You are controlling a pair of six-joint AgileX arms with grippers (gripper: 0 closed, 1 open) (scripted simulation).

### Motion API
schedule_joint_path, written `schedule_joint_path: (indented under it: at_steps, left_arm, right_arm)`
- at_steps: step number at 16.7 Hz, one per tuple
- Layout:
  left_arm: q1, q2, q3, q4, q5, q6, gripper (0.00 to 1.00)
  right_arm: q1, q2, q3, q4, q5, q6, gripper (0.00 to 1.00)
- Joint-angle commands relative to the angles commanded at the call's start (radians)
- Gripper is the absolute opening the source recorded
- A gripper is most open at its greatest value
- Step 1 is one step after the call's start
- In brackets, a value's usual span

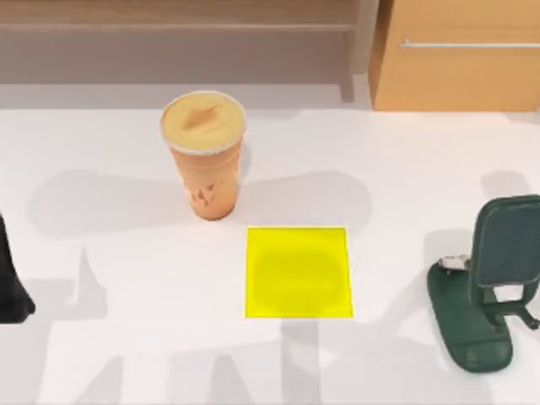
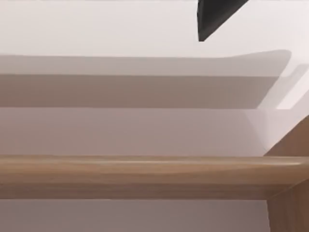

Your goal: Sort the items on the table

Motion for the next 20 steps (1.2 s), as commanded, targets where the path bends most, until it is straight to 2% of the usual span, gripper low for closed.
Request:
schedule_joint_path:
  at_steps: [13,20]
  left_arm:
    - [0.000,0.000,0.000,0.000,0.000,0.000,1.00]
    - [0.000,0.000,0.000,0.000,0.000,0.000,1.00]
  right_arm:
    - [0.661,-0.198,0.282,-0.347,0.011,0.656,0.00]
    - [0.914,-0.171,0.459,-0.378,-0.001,1.056,0.00]
